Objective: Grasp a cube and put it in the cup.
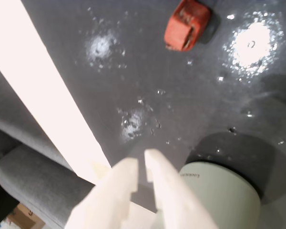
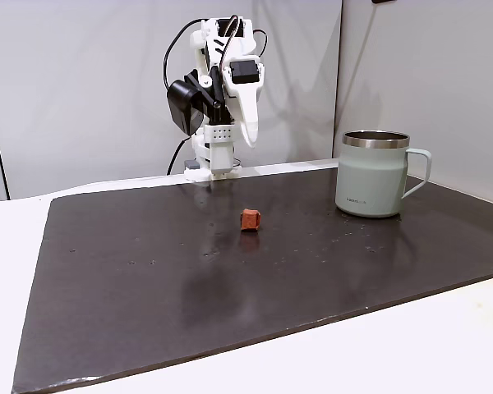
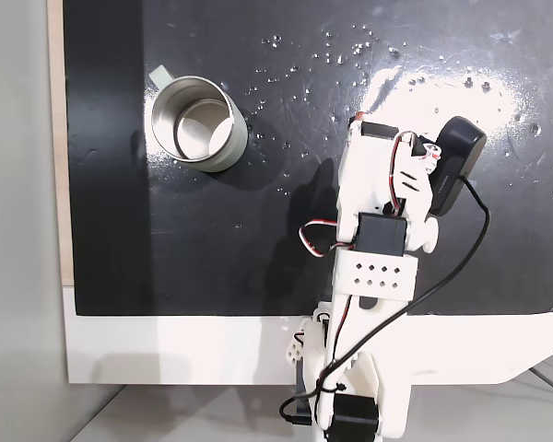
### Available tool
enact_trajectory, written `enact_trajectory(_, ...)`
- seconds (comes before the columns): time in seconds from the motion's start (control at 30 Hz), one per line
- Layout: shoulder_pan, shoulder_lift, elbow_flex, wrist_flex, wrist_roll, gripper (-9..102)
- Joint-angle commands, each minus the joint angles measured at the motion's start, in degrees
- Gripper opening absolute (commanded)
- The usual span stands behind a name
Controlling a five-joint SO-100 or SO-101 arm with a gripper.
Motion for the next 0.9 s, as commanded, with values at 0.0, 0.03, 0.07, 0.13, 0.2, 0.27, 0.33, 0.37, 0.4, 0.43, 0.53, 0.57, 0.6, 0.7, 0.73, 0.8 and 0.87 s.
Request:
enact_trajectory(0.0, 0.79, -4.83, -8.09, 2.11, 2.11, 0)
enact_trajectory(0.03, 0.97, -6.42, -9.4, 2.81, 2.9, 0)
enact_trajectory(0.07, 0.97, -7.82, -10.63, 3.6, 3.43, 0)
enact_trajectory(0.13, 0.97, -10.02, -12.3, 4.48, 4.75, 0)
enact_trajectory(0.2, 0.7, -11.6, -13.36, 5.27, 5.98, 0)
enact_trajectory(0.27, 0.35, -13.18, -14.59, 6.15, 7.12, 0)
enact_trajectory(0.33, 0.0, -14.41, -15.56, 6.86, 8.0, 0)
enact_trajectory(0.37, -0.09, -15.03, -15.91, 7.03, 8.44, 0)
enact_trajectory(0.4, -0.18, -15.64, -16.44, 7.38, 8.88, 0)
enact_trajectory(0.43, -0.26, -16.35, -16.96, 7.73, 9.14, 0)
enact_trajectory(0.53, -0.26, -18.72, -18.63, 8.53, 9.67, 0)
enact_trajectory(0.57, -0.26, -19.6, -19.25, 8.79, 9.84, 0)
enact_trajectory(0.6, -0.26, -20.48, -19.78, 9.05, 9.93, 0)
enact_trajectory(0.7, -0.35, -21.97, -21.09, 9.76, 10.02, 0)
enact_trajectory(0.73, -0.44, -22.24, -21.27, 9.93, 10.02, 0)
enact_trajectory(0.8, -0.53, -22.76, -21.45, 10.2, 10.02, 0)
enact_trajectory(0.87, -0.7, -23.64, -21.71, 10.55, 10.02, 0)
